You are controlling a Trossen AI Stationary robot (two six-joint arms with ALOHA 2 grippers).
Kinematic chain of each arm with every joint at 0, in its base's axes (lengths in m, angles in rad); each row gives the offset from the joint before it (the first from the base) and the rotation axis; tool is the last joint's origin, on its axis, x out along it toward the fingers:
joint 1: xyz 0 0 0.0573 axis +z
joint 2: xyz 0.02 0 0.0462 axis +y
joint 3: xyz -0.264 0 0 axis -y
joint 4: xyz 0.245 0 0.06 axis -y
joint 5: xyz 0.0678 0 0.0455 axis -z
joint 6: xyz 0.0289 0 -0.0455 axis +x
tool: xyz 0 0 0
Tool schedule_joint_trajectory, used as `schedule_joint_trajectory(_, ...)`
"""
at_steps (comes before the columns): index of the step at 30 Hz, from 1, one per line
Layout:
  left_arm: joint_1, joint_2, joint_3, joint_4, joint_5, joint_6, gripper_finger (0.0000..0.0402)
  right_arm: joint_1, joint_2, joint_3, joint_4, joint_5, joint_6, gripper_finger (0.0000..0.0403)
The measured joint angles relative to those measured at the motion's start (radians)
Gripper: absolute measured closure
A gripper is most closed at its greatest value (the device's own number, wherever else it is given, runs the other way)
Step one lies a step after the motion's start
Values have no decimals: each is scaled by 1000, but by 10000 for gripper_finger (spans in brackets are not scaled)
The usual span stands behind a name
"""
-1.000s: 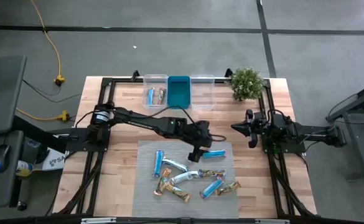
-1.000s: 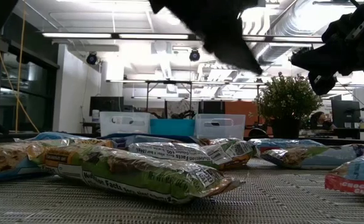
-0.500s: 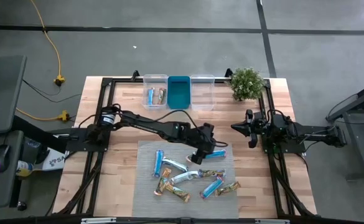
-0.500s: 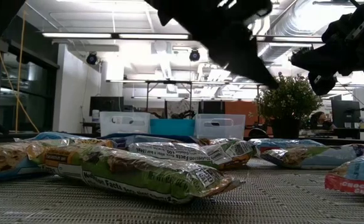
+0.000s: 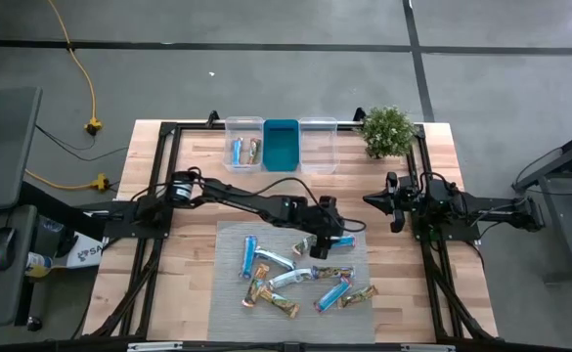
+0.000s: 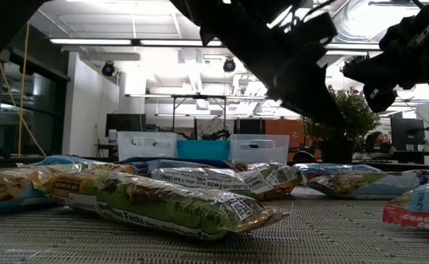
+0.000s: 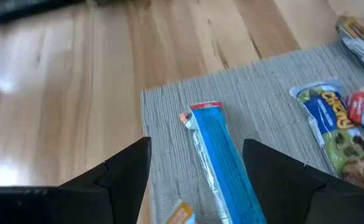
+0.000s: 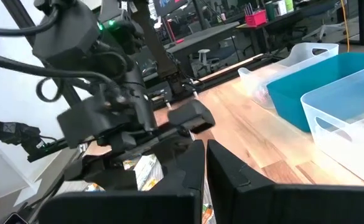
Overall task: Pick and place Granola Bars by type
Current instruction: Put the red granola bar into the left transparent bin
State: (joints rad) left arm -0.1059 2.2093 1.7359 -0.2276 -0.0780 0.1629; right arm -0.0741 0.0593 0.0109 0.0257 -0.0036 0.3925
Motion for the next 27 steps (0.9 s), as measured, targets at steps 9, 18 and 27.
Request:
schedule_joint_trajectory(9,1,36,4,3,18,-143,153,0,0,0,0,0,0,402)
schedule_joint_trajectory(18,-9,62,0,-4,10,-145,153,0,0,0,0,0,0,402)
schedule_joint_trajectory(27,-19,88,0,27,-6,-141,153,0,0,0,0,0,0,402)
